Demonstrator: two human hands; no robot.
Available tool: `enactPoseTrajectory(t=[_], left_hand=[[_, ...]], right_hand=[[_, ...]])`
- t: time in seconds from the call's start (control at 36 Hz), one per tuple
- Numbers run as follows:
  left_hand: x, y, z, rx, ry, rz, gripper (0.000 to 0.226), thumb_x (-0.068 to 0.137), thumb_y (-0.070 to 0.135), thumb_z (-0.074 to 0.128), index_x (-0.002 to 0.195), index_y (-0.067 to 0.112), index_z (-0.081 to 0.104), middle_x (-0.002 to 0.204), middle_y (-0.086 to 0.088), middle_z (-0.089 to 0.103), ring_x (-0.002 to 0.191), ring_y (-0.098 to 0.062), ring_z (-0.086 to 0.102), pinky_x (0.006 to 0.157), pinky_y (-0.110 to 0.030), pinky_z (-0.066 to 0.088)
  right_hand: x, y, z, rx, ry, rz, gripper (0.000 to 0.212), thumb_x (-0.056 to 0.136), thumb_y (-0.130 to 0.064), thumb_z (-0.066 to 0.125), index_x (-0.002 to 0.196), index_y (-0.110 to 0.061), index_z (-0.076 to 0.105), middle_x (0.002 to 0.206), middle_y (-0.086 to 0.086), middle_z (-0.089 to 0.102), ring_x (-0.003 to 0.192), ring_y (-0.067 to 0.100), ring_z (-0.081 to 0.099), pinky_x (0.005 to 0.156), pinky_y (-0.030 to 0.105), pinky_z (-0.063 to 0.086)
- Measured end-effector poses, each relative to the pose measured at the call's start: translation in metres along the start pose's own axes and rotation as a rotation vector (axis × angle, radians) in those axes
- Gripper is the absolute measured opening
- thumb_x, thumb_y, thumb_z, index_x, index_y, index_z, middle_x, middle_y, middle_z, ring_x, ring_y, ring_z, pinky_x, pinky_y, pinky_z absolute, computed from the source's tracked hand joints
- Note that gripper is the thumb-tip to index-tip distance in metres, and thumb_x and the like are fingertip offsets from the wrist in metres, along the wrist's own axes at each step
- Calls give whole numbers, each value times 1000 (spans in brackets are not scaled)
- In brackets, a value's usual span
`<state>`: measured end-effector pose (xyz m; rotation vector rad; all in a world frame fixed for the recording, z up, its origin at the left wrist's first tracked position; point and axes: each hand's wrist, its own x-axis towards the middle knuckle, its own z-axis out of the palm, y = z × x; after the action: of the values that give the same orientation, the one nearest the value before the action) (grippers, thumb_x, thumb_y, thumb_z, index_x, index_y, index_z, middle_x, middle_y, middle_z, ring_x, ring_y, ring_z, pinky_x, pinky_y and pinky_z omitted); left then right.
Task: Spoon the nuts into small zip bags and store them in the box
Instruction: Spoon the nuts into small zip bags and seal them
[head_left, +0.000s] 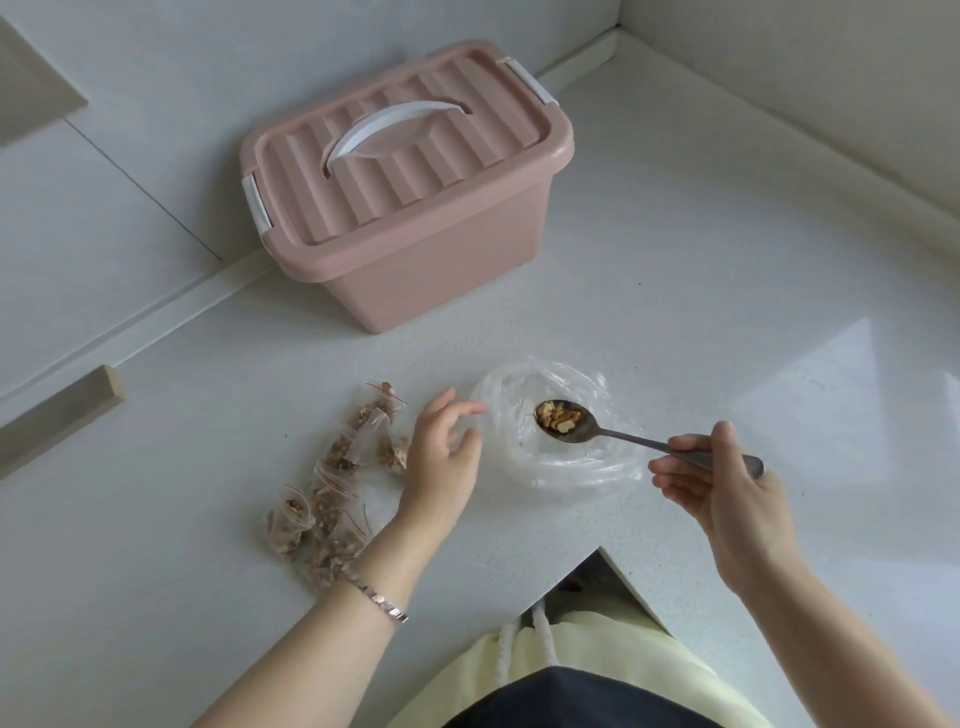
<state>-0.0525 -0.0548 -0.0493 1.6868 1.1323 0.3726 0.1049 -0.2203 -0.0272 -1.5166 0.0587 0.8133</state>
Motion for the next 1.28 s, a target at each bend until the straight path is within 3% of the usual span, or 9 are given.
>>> enactPoseTrajectory(t=[0.08, 0.25, 0.39, 0.5, 0.61, 0.89, 0.97, 1.08, 1.28], left_hand=[[-16, -20, -31, 355, 216, 121, 27, 81, -9, 54, 98, 8, 65, 121, -8, 53, 110, -27, 53, 90, -15, 34], [-39, -60, -76, 799, 301, -10, 35, 70, 4, 72, 104, 5, 65, 98, -14, 69, 86, -40, 57, 78, -45, 49], [-48, -70, -80, 653, 203, -196, 27, 82, 12, 65, 108, 10, 62, 96, -5, 68, 84, -19, 39, 77, -28, 32], [-47, -72, -72, 616, 172, -216, 26, 81, 11, 65, 107, 9, 62, 80, -1, 66, 85, -27, 60, 75, -34, 44], [-47, -71, -65, 534, 185, -271, 28, 82, 10, 63, 109, 13, 59, 66, 9, 56, 76, -23, 60, 68, -30, 45], [-48, -64, -49, 220, 282, -373, 23, 77, 4, 64, 66, 23, 56, 71, 10, 60, 81, -19, 63, 57, -18, 38], [-46, -60, -47, 264, 202, -354, 15, 85, 5, 57, 89, 11, 71, 91, -3, 70, 90, -19, 63, 69, -19, 38], [-44, -52, -44, 408, 64, -241, 29, 91, 3, 45, 112, 5, 64, 119, -5, 60, 105, -15, 55, 75, -10, 30], [-45, -40, -36, 368, -206, -26, 53, 77, 8, 71, 126, 5, 51, 111, 6, 37, 76, 5, 44, 70, -1, 35]], right_hand=[[-2, 1, 3, -4, -15, 12, 45, 98, -36, 34, 78, -8, 62, 56, 7, 67, 53, 15, 64, 54, 19, 55], [-7, 4, 12, -38, -48, 36, 45, 98, -36, 34, 78, -8, 62, 57, 6, 68, 53, 15, 64, 55, 20, 55], [-12, 6, 21, -64, -73, 48, 44, 99, -35, 35, 77, -7, 61, 54, 6, 67, 50, 14, 63, 53, 18, 54], [-15, 7, 25, -93, -91, 49, 44, 99, -35, 35, 76, -7, 61, 54, 7, 66, 49, 14, 62, 52, 18, 54], [-17, 8, 26, -101, -98, 59, 44, 98, -34, 35, 77, -6, 61, 55, 8, 67, 49, 14, 62, 52, 18, 54], [-23, 12, 26, -125, -110, 79, 45, 98, -34, 36, 78, -5, 62, 57, 8, 67, 51, 15, 63, 53, 19, 54], [-23, 10, 25, -120, -113, 77, 45, 98, -34, 35, 78, -4, 62, 56, 8, 67, 51, 15, 63, 52, 19, 54], [-24, 8, 23, -118, -112, 79, 45, 98, -34, 34, 79, -4, 62, 57, 8, 67, 51, 15, 63, 53, 19, 54], [-27, 2, 20, -126, -111, 78, 45, 98, -34, 34, 81, -4, 62, 58, 9, 68, 53, 17, 63, 60, 26, 54]])
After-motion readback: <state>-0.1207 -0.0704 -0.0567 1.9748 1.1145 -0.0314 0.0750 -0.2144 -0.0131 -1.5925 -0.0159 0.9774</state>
